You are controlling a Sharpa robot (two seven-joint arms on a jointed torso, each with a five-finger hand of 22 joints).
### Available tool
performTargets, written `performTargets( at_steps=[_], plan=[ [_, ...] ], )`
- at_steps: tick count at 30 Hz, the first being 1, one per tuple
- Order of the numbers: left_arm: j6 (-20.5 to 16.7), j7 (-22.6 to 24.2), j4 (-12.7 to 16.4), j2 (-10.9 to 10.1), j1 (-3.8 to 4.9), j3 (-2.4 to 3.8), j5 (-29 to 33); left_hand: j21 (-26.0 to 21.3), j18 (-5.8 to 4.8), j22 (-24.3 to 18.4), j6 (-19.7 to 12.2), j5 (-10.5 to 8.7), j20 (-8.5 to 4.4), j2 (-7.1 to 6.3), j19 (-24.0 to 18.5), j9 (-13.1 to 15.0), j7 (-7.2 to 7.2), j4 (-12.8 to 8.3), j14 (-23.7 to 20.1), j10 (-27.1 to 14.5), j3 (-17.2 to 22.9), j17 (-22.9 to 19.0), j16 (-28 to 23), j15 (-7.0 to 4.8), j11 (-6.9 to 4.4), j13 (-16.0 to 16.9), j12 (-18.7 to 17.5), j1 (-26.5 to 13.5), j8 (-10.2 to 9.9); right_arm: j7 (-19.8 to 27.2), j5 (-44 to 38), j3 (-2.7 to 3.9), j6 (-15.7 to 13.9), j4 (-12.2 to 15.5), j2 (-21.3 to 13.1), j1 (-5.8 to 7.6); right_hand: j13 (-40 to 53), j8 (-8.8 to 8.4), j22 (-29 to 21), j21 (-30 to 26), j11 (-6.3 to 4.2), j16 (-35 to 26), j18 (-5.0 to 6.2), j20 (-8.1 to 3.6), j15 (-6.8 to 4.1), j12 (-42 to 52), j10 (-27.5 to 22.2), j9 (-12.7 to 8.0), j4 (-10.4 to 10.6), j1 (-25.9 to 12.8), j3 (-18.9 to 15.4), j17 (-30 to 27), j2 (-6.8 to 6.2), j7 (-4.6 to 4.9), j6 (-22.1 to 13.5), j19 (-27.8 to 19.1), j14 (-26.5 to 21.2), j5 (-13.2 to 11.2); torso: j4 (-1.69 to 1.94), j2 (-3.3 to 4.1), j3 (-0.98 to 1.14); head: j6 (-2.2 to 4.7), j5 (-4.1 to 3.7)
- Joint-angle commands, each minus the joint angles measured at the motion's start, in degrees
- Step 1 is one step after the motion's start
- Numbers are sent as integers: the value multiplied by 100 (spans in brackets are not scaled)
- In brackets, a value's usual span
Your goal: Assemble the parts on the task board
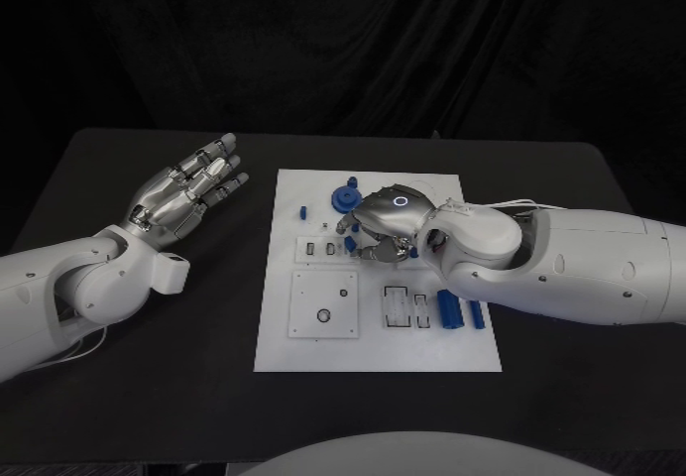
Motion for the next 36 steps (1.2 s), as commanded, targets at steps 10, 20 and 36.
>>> performTargets(
  at_steps=[10,20,36],
  plan=[
    [-136,796,58,-13,-30,6,-19,36,28,37,107,-86,113,-21,65,22,108,165,40,14,-73,9,0,129,82,13,25,-66,51,234,-26,5,-803,145,-219,-1,787,10,816,13,-26,24,74,-9,17,-37,-54,-278,411,-451,-385,710,-245,-26,-358,22,197,-649,-12,-36,20,-18,94],
    [-996,1063,252,-56,3,8,-626,1553,55,788,1161,-470,287,9,2479,136,451,391,2442,1805,-304,991,1529,275,736,709,2173,-255,210,761,596,4,-1865,298,-744,328,971,164,926,458,-13,319,-7,-36,7,212,228,-303,846,-694,-413,933,-73,32,25,222,335,-650,24,-400,135,-13,225],
    [-1178,609,-80,474,90,9,-1004,3703,106,1867,2782,-1248,196,0,4573,287,1014,405,4100,3667,-258,2535,5015,143,710,2118,4586,-888,859,851,999,0,-1697,-154,-985,387,1028,265,964,642,26,394,-33,1,39,292,319,-327,731,-484,-325,990,247,85,369,302,372,-436,-53,-867,362,-159,380]
  ],
)
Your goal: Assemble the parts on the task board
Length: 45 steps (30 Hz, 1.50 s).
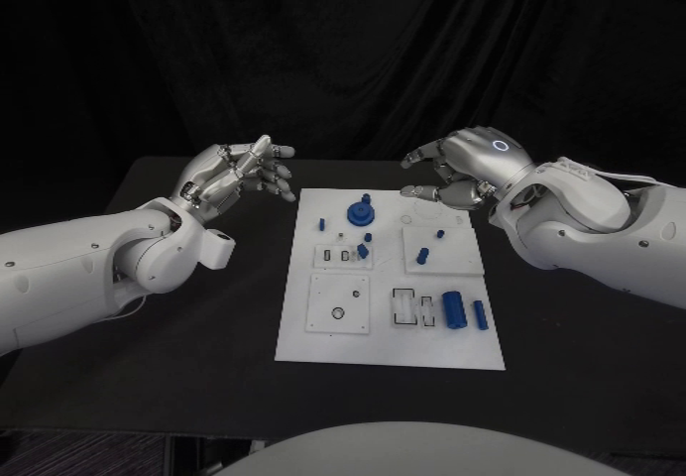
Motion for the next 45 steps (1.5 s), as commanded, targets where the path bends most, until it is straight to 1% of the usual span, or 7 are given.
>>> performTargets(
  at_steps=[1,4,14,18,25,34,45],
  plan=[
    [-177,545,-76,101,20,7,-345,402,98,256,80,642,-103,-16,255,-19,-15,-3,100,178,139,382,637,-136,-127,351,342,314,77,99,215,3,-69,-58,-36,-33,1034,42,962,36,3,29,-33,13,39,41,50,-12,-13,90,22,992,6,4,59,45,373,80,-32,-153,77,-24,28],
    [-168,287,-163,201,21,7,-623,939,107,635,125,1445,-299,-132,435,-40,-40,-17,334,455,364,773,1279,-360,-372,783,690,909,182,83,238,2,-41,-114,-70,-54,1039,42,969,69,4,43,-38,15,40,48,60,-22,-24,132,34,1003,22,4,89,58,379,157,-42,-200,106,-28,37],
    [145,-1660,-355,535,153,8,-2668,2175,102,1634,437,1405,-636,-254,668,102,-13,-6,1835,1570,544,2500,2588,-678,-674,2817,1773,1026,607,-20,259,1,143,-307,-112,-109,1031,97,970,87,8,27,-39,20,44,41,58,-46,-148,422,108,992,28,16,359,58,376,338,-86,-321,204,-75,89],
    [26,-2047,-326,620,232,9,-3936,3283,-83,3086,665,35,-734,-338,1554,284,-130,-16,3532,3488,70,4763,3742,-788,-795,5052,3312,510,903,-59,261,1,255,-371,-72,-115,1045,99,981,132,11,58,-47,19,44,61,84,-60,-116,417,115,1015,53,23,419,75,389,415,-143,-325,231,-10,204],
    [172,-3140,-240,886,332,9,-4960,4691,-474,5370,720,-700,-839,-80,3001,948,-216,-23,4975,5254,-366,6722,4410,-882,-855,7005,4540,77,1444,-124,261,1,407,-393,-82,-136,1053,101,988,159,11,79,-51,19,43,72,98,-65,-96,400,109,1031,57,22,443,86,397,429,-156,-313,239,35,271],
    [677,-4908,-149,1364,441,9,-5193,4985,-599,6046,137,-621,-960,-100,3571,3162,-372,-64,4975,5326,-290,6722,4410,-1025,-999,7077,4583,-354,2879,-278,261,1,677,-404,-98,-142,1063,90,992,179,9,92,-54,17,41,87,117,-76,-75,387,109,1040,69,22,451,96,404,466,-157,-310,247,-95,270],
    [1202,-6166,-286,1866,570,10,-5219,5003,-628,6174,94,-754,-1088,-225,3738,4209,-490,-47,4975,5326,-367,6722,4410,-1152,-1120,7077,4583,-798,3173,-424,262,1,888,-458,-78,-141,1060,73,992,184,3,89,-54,14,36,85,120,-91,-75,401,116,1038,68,17,453,100,406,534,-149,-315,257,-139,208]
  ],
)
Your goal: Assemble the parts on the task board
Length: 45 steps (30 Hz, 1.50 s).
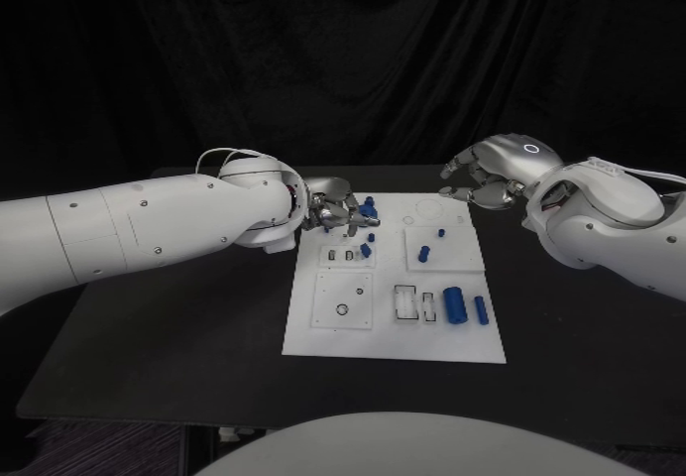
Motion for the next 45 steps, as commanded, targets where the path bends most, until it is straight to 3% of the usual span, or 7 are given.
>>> performTargets(
  at_steps=[1,8,14,26,32,39,45],
  plan=[
    [479,-858,-42,112,27,6,-96,-27,-74,309,-2,-114,-16,-24,-29,137,-19,8,596,820,-101,1506,15,-45,-258,1505,1079,-231,-44,-220,-9,4,196,-23,4,-12,1060,-17,995,13,2,23,-54,-7,36,19,80,-5,35,0,7,1039,17,-5,26,38,406,29,20,-2,0,-1,-42],
    [616,-1208,-23,241,38,6,-98,-547,88,-353,-317,-215,150,-241,-759,532,188,10,596,820,-361,1506,15,171,-37,1505,1079,-781,-526,-243,-9,4,222,-72,24,-12,1047,-22,990,-5,2,8,-50,-8,35,4,64,-9,39,-4,5,1027,14,-4,25,32,401,49,4,0,3,-1,-83],
    [765,-1414,10,260,40,6,-98,-1288,285,-1148,-622,-231,418,-296,-2098,913,468,-14,30,-485,-521,1106,-208,505,283,941,375,-895,-995,-249,-9,4,213,-109,20,-15,1044,-24,988,-11,2,-4,-49,-8,35,1,62,-10,40,-5,4,1017,13,-4,25,30,397,55,18,4,-4,-1,-106],
    [985,-1034,39,241,39,5,-98,-2913,485,-2073,-988,-229,818,-424,-4269,1407,827,-326,-4589,-4963,-231,-1456,-2069,969,718,-336,-1873,-577,-1809,-239,-9,4,186,-175,21,-49,1026,-30,986,-17,4,-27,-48,-8,38,-22,41,-19,54,-16,3,1000,12,-2,43,25,389,121,23,6,-9,-1,-96],
    [1237,-920,46,221,39,5,-98,-2912,473,-1979,-1117,-249,854,-577,-4333,1506,858,-262,-4233,-4660,-386,-1217,-1783,1015,763,-192,-1657,-718,-1874,-234,-9,4,197,-204,24,-79,1022,-30,985,-21,4,-34,-48,-7,38,-27,37,-23,58,-15,8,996,15,-2,58,22,386,157,15,11,-8,-1,-77],
    [1216,-798,33,209,39,4,-98,-1555,406,-656,-707,-240,815,-440,-2818,2243,654,-254,383,152,-448,1378,-12,794,535,1297,803,-668,-1220,-230,-9,4,210,-225,23,-105,1024,-36,994,16,3,-6,-55,-7,38,-24,42,-30,52,-2,17,1018,14,-3,67,34,395,212,30,8,-11,-1,-81],
    [907,-539,-16,217,36,4,-98,-434,42,483,-293,-195,611,-334,-903,2818,427,-387,596,820,-286,1506,15,569,287,1505,1079,-548,-867,-226,-9,4,210,-245,31,-119,1027,-41,1002,44,3,14,-60,-8,38,-20,47,-34,51,2,21,1033,14,-2,69,44,402,237,21,11,-8,-1,-83]
  ],
)
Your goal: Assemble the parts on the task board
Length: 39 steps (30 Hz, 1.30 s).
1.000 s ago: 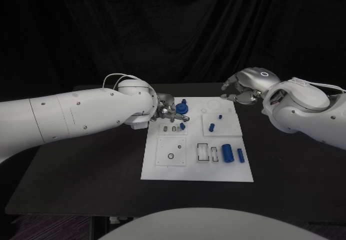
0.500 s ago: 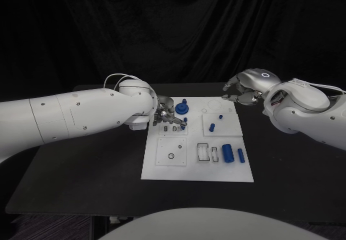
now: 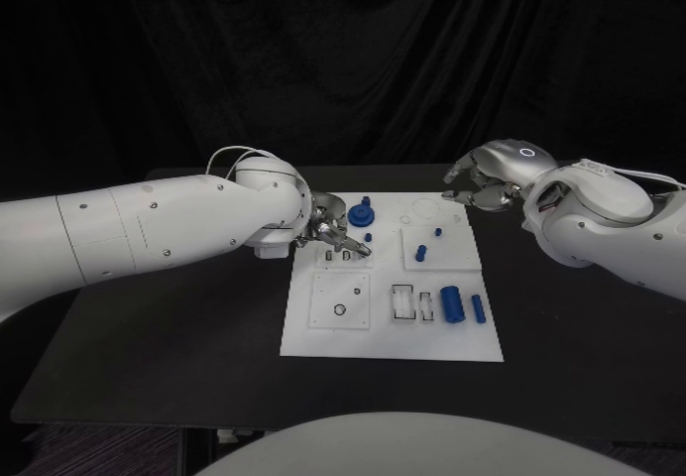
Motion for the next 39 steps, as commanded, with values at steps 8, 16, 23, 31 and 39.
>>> performTargets(
  at_steps=[8,16,23,31,39],
  plan=[
    [-704,283,-38,11,7,5,4,670,-336,991,828,179,-711,137,1551,265,-606,136,593,597,315,1505,15,-731,-698,1504,19,34,321,-77,-15,4,25,-8,-23,-23,1026,-42,1005,43,4,32,-63,-8,38,-21,50,-30,64,-38,33,1046,38,0,33,51,409,162,-1,-2,0,-1,-4],
    [-742,279,-186,112,-7,5,4,-67,-167,364,1453,208,-1016,207,1378,90,-794,269,593,597,563,1505,15,-1031,-953,1504,19,60,-604,-84,-15,4,19,-23,-23,-24,1019,-54,1001,30,3,21,-60,-9,37,-29,43,-42,72,-38,55,1038,54,-3,43,45,406,262,7,2,4,-1,-4],
    [-693,643,-277,172,-19,4,4,-1157,-32,-239,1265,340,-690,74,351,-113,-433,110,570,460,730,1476,-7,-543,-491,1421,-120,150,-1441,-86,-15,4,-8,-21,-30,-24,994,-71,984,-29,2,-31,-48,-9,37,-60,11,-58,65,-18,90,1000,60,-3,53,18,387,377,-3,-4,5,-1,-6],
    [-530,702,-317,188,-28,4,4,-52,-168,860,1394,289,-491,-65,840,299,-416,-5,593,597,761,1505,15,-472,-457,1504,19,76,-1453,-88,-15,4,-22,-33,-23,-24,981,-78,971,-78,6,-85,-40,-6,42,-77,-7,-65,68,-19,102,960,61,0,56,-6,367,415,-1,-4,4,-1,3],
    [-557,420,-323,194,-36,4,4,829,-417,1335,1650,260,-658,-71,1812,308,-593,30,593,597,756,1505,15,-682,-656,1504,19,23,-1095,-88,-15,4,-18,-59,-14,-24,974,-81,971,-82,8,-90,-40,-3,46,-85,-15,-68,72,-22,107,957,61,3,60,-11,363,429,1,-6,7,-1,14]
  ],
)
